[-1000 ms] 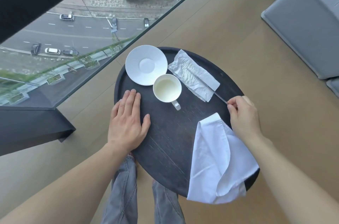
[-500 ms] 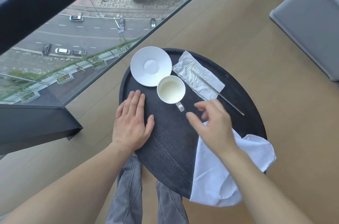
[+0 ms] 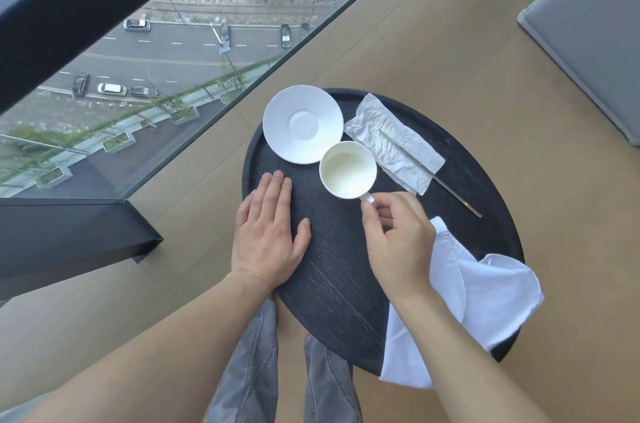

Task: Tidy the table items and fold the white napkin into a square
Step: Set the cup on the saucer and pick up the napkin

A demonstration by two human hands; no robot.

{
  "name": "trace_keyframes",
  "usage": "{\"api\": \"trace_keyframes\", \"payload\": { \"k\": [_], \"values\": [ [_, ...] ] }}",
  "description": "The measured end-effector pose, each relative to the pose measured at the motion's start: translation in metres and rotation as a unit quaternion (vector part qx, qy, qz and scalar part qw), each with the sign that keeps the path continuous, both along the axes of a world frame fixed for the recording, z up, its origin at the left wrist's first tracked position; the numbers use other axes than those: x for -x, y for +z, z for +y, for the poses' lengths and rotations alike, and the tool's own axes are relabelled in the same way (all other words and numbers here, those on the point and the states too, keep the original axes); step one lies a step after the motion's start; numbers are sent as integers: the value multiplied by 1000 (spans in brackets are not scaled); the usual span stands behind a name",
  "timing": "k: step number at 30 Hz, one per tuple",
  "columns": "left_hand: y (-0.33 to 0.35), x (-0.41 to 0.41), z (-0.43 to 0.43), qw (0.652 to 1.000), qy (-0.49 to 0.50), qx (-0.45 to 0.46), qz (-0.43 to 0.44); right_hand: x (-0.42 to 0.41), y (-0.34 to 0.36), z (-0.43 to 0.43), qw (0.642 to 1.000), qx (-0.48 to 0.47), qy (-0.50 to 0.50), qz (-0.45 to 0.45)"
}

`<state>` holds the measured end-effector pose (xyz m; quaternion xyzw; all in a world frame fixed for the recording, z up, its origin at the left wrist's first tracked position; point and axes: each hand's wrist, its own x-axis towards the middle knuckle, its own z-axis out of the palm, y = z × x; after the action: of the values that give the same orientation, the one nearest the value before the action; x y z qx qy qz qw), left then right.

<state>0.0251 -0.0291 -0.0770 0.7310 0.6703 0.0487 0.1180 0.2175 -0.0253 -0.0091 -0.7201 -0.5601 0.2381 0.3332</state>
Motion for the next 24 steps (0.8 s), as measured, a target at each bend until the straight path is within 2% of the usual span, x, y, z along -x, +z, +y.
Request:
{"api": "trace_keyframes", "payload": {
  "k": [7,24],
  "values": [
    [-2,1,0,1000,-7,-7,-7,21,16,35,999,-37,-1,-7],
    [-6,5,2,999,-20,-14,-21,61,-9,83,1000,5,-2,-20]
  ]
}}
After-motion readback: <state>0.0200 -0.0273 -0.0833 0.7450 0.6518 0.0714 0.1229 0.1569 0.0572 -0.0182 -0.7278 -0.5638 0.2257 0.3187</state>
